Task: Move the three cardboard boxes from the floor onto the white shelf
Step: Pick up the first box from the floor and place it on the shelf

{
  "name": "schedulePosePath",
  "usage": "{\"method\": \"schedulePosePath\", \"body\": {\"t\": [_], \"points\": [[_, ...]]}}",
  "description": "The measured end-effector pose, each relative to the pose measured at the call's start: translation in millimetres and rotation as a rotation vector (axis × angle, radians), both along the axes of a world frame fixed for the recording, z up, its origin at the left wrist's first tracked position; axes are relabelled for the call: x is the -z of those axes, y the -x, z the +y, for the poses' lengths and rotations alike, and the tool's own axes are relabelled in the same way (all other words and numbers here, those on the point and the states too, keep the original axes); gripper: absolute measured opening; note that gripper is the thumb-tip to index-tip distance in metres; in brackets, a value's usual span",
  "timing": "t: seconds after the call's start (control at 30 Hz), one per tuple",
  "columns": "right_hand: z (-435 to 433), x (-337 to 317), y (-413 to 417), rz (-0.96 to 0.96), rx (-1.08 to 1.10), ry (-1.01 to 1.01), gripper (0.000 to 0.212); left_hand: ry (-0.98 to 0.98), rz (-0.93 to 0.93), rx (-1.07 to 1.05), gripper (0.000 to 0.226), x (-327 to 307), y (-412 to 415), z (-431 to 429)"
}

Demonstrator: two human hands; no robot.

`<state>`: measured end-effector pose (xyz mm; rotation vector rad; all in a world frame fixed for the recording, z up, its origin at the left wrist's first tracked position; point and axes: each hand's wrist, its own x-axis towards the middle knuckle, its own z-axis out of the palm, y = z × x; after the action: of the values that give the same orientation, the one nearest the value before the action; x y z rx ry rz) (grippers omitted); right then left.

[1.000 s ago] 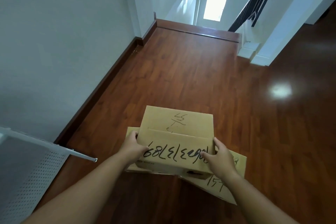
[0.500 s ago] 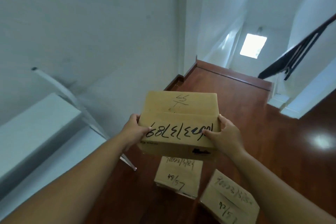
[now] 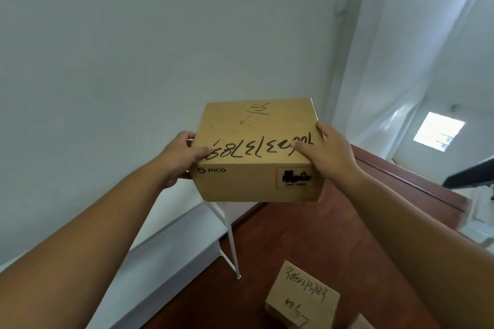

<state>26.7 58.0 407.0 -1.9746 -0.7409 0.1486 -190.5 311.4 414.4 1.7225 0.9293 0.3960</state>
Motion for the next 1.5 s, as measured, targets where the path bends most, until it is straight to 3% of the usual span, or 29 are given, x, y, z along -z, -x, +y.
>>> {"method": "schedulePosePath", "body": {"t": [0.1,0.23,0.4,0.67,0.8,1.13,1.33,1.43,1.5], "points": [[40.6,-35.0,24.5,-0.024,-0.070,-0.017,0.069,-0.027,-0.028,-0.066,0.051,-31.1,43.0,23.4],[92.0,-66.3,59.0,0.015,-0.214,-0.062,0.046,-0.062,-0.050,-0.177,0.054,-54.9,99.6,49.9],[151.8,-70.7,95.3,0.038,-0.372,-0.050,0.053,-0.081,-0.055,-0.313,0.056,-50.9,160.3,71.1],[209.7,-21.2,121.2,0.101,-0.506,0.059,0.043,-0.060,-0.024,-0.469,0.051,1.4,209.5,77.2],[224.7,-1.9,129.6,0.063,-0.517,0.131,0.071,-0.051,-0.015,-0.510,0.054,35.3,218.1,77.1],[256.5,47.9,130.1,0.082,-0.567,0.279,0.092,0.070,0.002,-0.556,0.056,87.3,230.4,86.0],[271.1,73.0,119.1,0.102,-0.576,0.315,0.096,0.013,0.044,-0.525,0.057,99.2,224.5,96.9],[274.5,81.7,113.0,0.090,-0.590,0.320,0.094,-0.028,0.073,-0.495,0.066,99.1,221.2,101.0],[273.8,83.0,112.8,0.014,-0.619,0.341,0.092,-0.103,0.100,-0.423,0.084,98.3,221.0,98.1]]}}
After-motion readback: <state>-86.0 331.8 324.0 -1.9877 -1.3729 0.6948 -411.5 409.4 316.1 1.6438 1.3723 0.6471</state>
